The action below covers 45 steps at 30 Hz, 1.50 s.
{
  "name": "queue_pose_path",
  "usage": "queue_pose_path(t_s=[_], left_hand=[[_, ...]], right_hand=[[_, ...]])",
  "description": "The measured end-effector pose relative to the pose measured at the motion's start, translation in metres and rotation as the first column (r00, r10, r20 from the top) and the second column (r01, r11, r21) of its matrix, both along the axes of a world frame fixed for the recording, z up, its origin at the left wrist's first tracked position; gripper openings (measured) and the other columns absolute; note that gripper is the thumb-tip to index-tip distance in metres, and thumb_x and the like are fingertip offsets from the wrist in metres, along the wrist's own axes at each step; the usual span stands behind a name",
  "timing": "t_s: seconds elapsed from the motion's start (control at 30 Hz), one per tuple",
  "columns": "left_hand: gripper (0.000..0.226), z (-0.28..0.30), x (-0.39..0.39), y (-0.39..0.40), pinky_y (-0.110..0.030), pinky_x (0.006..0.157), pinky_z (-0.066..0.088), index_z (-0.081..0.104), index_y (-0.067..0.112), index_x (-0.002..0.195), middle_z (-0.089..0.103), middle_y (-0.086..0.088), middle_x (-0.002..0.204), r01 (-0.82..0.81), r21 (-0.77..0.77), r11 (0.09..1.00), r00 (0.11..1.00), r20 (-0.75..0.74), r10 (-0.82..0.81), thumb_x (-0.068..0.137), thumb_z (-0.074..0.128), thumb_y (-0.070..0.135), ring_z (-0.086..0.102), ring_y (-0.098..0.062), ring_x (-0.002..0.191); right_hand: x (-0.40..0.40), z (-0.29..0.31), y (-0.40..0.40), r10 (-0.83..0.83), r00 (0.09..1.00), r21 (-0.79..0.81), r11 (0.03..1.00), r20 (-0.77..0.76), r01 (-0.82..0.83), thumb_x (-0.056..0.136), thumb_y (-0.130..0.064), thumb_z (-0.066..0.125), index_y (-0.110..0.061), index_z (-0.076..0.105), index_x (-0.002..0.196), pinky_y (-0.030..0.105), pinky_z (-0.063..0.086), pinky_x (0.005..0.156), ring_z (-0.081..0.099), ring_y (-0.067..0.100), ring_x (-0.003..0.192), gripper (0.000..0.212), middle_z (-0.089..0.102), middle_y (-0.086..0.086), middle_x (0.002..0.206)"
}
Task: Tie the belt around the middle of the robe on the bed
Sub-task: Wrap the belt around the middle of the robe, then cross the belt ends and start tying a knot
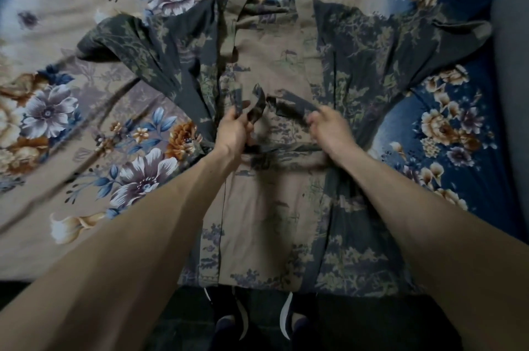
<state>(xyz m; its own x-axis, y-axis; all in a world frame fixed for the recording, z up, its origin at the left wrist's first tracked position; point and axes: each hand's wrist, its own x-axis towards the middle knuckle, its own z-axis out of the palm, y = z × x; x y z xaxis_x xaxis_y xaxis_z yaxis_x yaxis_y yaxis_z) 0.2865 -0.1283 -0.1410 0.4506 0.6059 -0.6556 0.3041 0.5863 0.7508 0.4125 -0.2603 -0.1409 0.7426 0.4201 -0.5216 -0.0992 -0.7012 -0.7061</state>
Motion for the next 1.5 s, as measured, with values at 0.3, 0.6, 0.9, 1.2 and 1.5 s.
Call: queue_pose_path(t_s=[0.3, 0.6, 0.9, 1.2, 1.5], left_hand=[[0.033, -0.015, 0.005, 0.007, -0.021, 0.046, 0.037, 0.053, 0.003, 0.079, 0.055, -0.006, 0.060, -0.169, -0.174, 0.970, 0.984, 0.026, 0.176, 0.087, 0.027, -0.015, 0.044, -0.013, 0.046], [0.018, -0.018, 0.018, -0.009, -0.025, 0.049, 0.032, 0.043, 0.018, 0.110, 0.045, 0.000, 0.051, 0.005, -0.139, 0.990, 1.000, 0.026, -0.001, 0.101, 0.032, 0.008, 0.038, -0.015, 0.045], [0.026, -0.016, 0.015, -0.028, -0.025, 0.065, 0.048, 0.053, 0.008, 0.103, 0.054, -0.007, 0.074, 0.189, -0.013, 0.982, 0.981, 0.057, -0.188, 0.103, 0.027, 0.003, 0.054, -0.015, 0.065], [0.025, -0.041, 0.006, 0.001, -0.021, 0.044, 0.033, 0.055, 0.007, 0.111, 0.046, -0.001, 0.066, 0.097, 0.099, 0.990, 0.972, -0.224, -0.073, 0.101, 0.033, 0.015, 0.038, -0.013, 0.051], [0.031, -0.043, 0.022, -0.013, -0.026, 0.053, 0.034, 0.043, 0.022, 0.077, 0.040, 0.001, 0.065, -0.028, 0.003, 1.000, 0.999, -0.040, 0.028, 0.104, 0.029, 0.028, 0.034, -0.011, 0.049]], right_hand=[[0.018, -0.009, 0.008, -0.391, 0.902, 0.112, 0.903, -0.184, 0.414, 0.098, -0.025, 0.050, -0.022, 0.052, 0.113, 0.028, 0.051, 0.046, 0.051, 0.017, 0.054, 0.016, 0.052, -0.001, 0.082], [-0.017, -0.030, 0.012, 0.108, 0.955, 0.102, 0.991, -0.276, -0.082, 0.088, 0.008, 0.050, -0.016, 0.056, 0.077, 0.024, 0.047, 0.055, 0.061, 0.014, 0.062, 0.028, 0.065, 0.007, 0.073], [-0.013, -0.036, 0.008, -0.097, 0.955, 0.198, 0.968, -0.281, 0.156, 0.101, -0.045, 0.032, -0.015, 0.055, 0.079, 0.022, 0.034, 0.037, 0.033, 0.011, 0.030, 0.044, 0.036, -0.005, 0.040], [0.012, -0.043, -0.017, 0.289, 0.936, -0.216, 0.945, 0.201, -0.246, 0.100, -0.024, 0.034, -0.011, 0.057, 0.085, 0.039, 0.036, 0.069, 0.048, 0.026, 0.078, 0.030, 0.058, 0.013, 0.086], [-0.004, -0.027, 0.016, -0.344, 0.780, 0.091, 0.887, -0.523, 0.453, 0.097, -0.028, 0.054, -0.015, 0.056, 0.080, 0.029, 0.047, 0.046, 0.045, 0.010, 0.034, 0.022, 0.042, 0.003, 0.057]])
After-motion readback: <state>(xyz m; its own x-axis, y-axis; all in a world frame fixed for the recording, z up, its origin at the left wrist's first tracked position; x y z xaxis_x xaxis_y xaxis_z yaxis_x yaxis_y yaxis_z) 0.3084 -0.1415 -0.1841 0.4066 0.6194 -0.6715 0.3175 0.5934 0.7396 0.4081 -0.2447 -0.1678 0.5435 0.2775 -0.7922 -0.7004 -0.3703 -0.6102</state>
